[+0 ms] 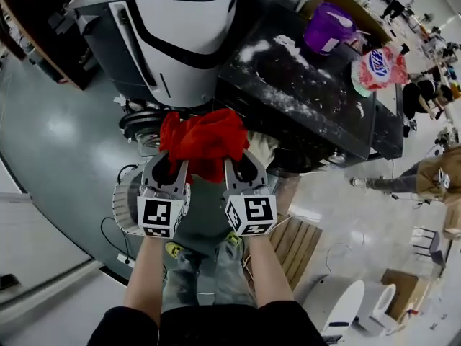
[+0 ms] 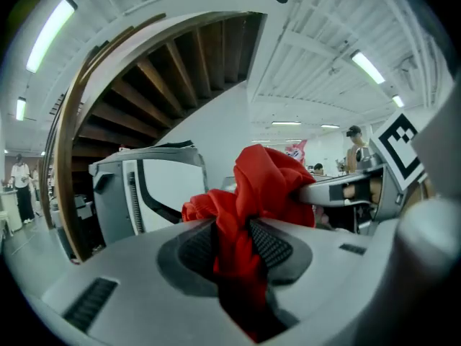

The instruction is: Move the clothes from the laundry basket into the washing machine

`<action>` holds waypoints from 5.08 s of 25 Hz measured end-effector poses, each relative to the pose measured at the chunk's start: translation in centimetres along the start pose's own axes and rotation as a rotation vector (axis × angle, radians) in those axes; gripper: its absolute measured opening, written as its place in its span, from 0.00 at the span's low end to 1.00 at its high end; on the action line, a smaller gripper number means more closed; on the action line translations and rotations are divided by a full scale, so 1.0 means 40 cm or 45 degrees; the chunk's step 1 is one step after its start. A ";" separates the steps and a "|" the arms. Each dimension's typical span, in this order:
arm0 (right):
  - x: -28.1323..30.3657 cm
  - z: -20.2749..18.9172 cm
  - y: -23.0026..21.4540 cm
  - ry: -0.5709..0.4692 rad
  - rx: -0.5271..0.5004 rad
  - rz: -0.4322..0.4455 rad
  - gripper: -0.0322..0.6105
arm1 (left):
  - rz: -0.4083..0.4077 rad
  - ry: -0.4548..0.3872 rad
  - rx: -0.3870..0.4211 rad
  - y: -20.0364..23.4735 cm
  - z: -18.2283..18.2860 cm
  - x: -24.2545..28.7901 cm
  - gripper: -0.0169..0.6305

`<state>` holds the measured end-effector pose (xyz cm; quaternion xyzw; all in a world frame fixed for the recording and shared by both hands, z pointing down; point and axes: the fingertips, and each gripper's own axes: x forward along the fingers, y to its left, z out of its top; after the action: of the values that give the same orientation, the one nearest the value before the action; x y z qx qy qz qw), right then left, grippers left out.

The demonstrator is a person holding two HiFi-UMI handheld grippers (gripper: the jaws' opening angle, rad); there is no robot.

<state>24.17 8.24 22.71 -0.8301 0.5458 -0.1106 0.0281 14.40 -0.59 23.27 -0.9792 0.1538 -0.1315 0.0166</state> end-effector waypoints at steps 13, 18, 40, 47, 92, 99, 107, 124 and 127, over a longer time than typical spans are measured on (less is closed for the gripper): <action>-0.198 -0.046 -0.484 -0.002 0.101 -0.305 0.17 | -0.325 0.018 0.068 -0.457 0.037 0.310 0.22; -0.222 -0.087 -0.526 0.000 0.106 -0.417 0.17 | -0.442 0.021 0.092 -0.500 0.012 0.357 0.22; -0.151 -0.540 -0.673 0.082 0.168 -0.541 0.17 | -0.543 0.036 0.082 -0.578 -0.406 0.573 0.22; -0.076 -0.722 -0.774 0.041 0.139 -0.532 0.17 | -0.512 -0.047 0.083 -0.605 -0.580 0.708 0.22; 0.164 -0.813 -1.001 -0.100 0.119 -0.610 0.36 | -0.434 -0.217 -0.028 -0.550 -0.680 1.042 0.37; 0.063 -0.790 -0.930 0.020 0.057 -0.659 0.06 | -0.438 -0.137 -0.065 -0.551 -0.661 0.904 0.04; -0.039 -0.704 -0.805 0.073 0.113 -0.664 0.06 | -0.430 -0.067 -0.106 -0.509 -0.573 0.754 0.04; -0.211 -0.172 -0.539 0.008 0.091 -0.691 0.05 | -0.438 -0.074 -0.130 -0.351 -0.090 0.408 0.04; -0.233 -0.081 -0.493 0.004 0.058 -0.668 0.05 | -0.449 -0.087 -0.123 -0.337 -0.011 0.352 0.04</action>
<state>37.69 24.91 27.76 -0.9422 0.3092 -0.1277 0.0164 31.21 7.94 28.23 -0.9945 -0.0149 -0.0914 -0.0484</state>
